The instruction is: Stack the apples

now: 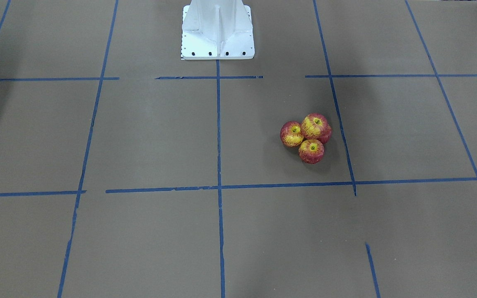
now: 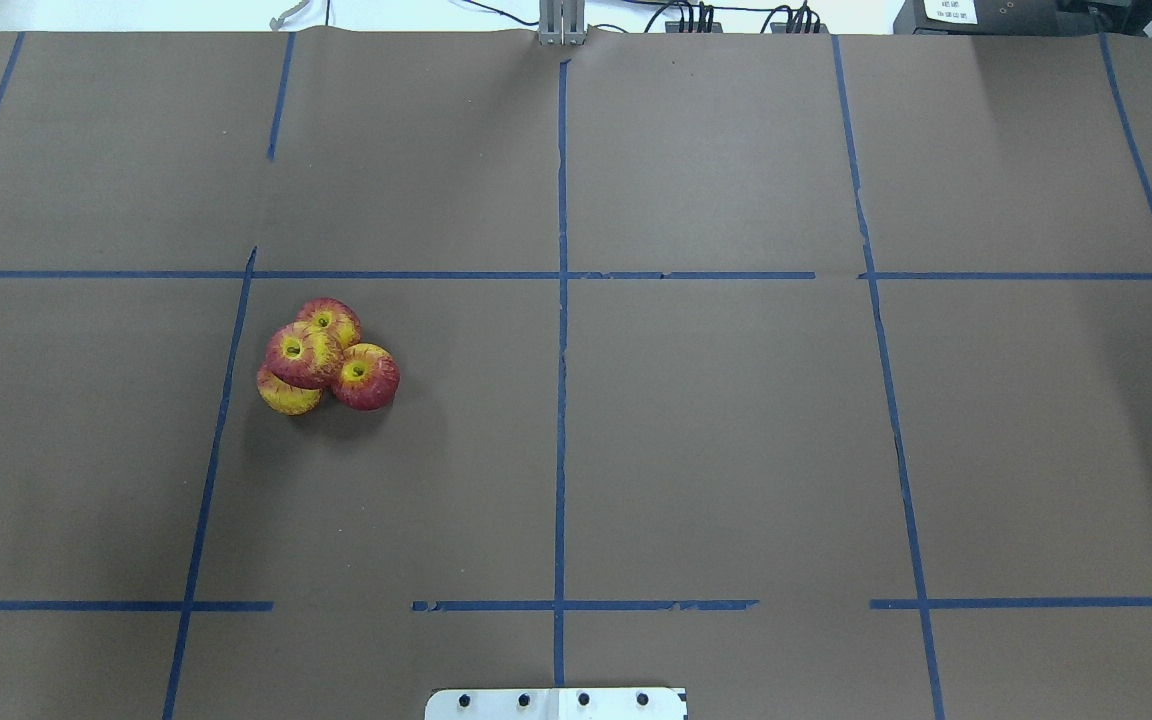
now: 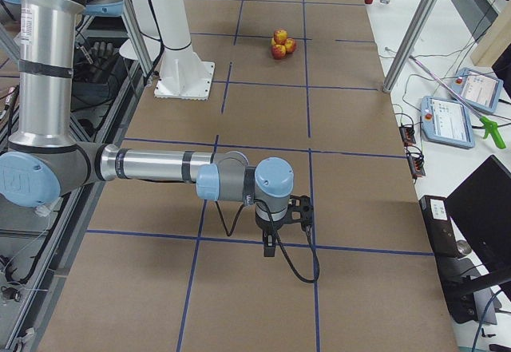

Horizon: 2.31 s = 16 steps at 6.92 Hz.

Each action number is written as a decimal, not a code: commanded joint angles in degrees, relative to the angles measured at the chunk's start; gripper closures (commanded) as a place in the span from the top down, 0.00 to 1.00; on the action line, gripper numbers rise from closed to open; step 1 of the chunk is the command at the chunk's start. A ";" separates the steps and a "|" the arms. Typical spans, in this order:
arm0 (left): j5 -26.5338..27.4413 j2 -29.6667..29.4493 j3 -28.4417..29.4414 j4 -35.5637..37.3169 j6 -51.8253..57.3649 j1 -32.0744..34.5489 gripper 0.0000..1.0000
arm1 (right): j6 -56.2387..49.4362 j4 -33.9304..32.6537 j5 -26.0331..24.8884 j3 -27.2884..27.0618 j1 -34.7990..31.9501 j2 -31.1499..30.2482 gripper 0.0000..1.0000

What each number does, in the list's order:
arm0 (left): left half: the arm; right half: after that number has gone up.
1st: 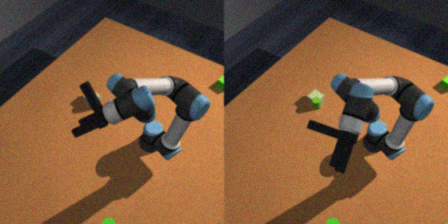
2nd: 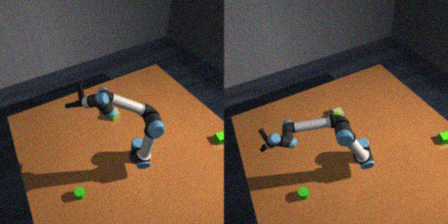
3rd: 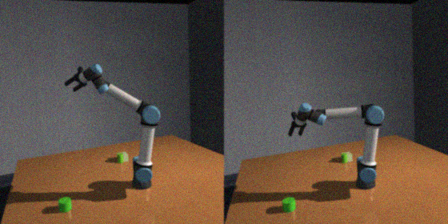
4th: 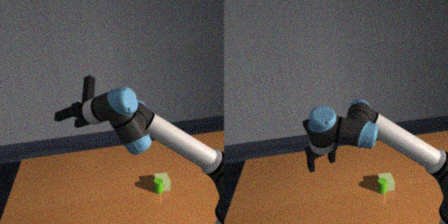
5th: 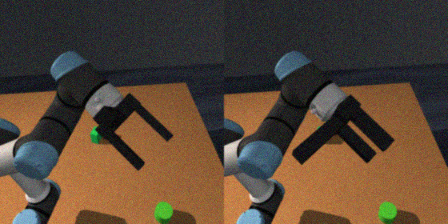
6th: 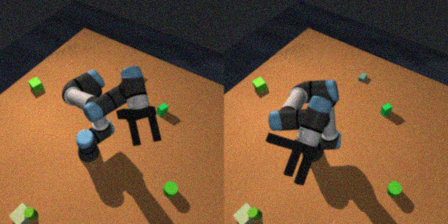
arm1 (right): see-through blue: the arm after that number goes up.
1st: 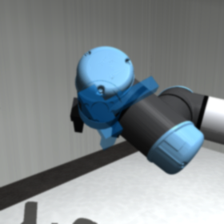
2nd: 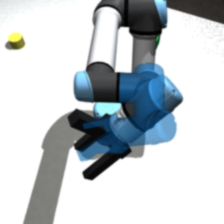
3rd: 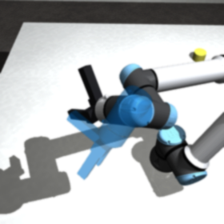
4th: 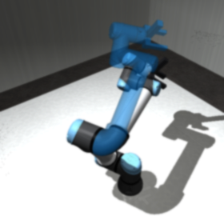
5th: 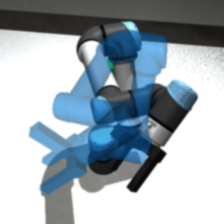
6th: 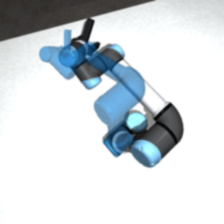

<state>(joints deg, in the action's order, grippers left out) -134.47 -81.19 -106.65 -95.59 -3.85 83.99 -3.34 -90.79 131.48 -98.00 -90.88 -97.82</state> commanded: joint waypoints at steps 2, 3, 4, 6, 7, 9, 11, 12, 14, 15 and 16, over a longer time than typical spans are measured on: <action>-2.73 1.91 2.67 -4.31 -0.01 0.74 1.00 | 0.00 0.00 0.00 0.00 0.00 0.00 1.00; -2.64 1.04 3.54 -7.83 -0.19 0.74 1.00 | 0.00 0.00 0.00 0.00 0.00 0.00 1.00; -2.56 -1.58 5.38 -7.77 -0.28 0.74 1.00 | 0.00 0.00 0.00 0.00 0.00 0.00 1.00; -2.38 -3.44 6.10 -8.21 0.25 3.44 1.00 | 0.00 0.00 0.00 0.00 0.00 0.00 1.00; -2.38 -3.10 6.28 -7.95 0.25 4.16 1.00 | 0.00 0.00 0.00 0.00 0.00 0.00 1.00; -0.11 -2.57 7.33 -7.34 0.25 4.26 1.00 | 0.00 0.00 0.00 0.00 0.00 0.00 1.00; -0.18 -2.83 7.69 -2.97 0.34 4.17 1.00 | 0.00 0.00 0.00 0.00 0.00 0.00 1.00; -0.09 -2.75 7.51 -1.63 0.42 4.17 1.00 | 0.00 0.00 0.00 0.00 0.00 0.00 1.00; -0.36 -2.39 7.68 -1.53 0.42 4.17 1.00 | 0.00 0.00 0.00 0.00 0.00 0.00 1.00; -0.44 -2.31 7.34 -0.49 0.42 4.26 1.00 | 0.00 0.00 0.09 0.00 0.00 0.00 1.00; -0.53 -1.52 6.81 0.30 0.42 4.26 1.00 | 0.00 0.00 0.00 0.00 0.00 0.00 1.00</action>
<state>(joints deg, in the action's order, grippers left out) -134.88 -83.35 -99.34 -96.23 -3.43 88.20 -3.34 -90.79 131.52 -98.00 -90.88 -97.82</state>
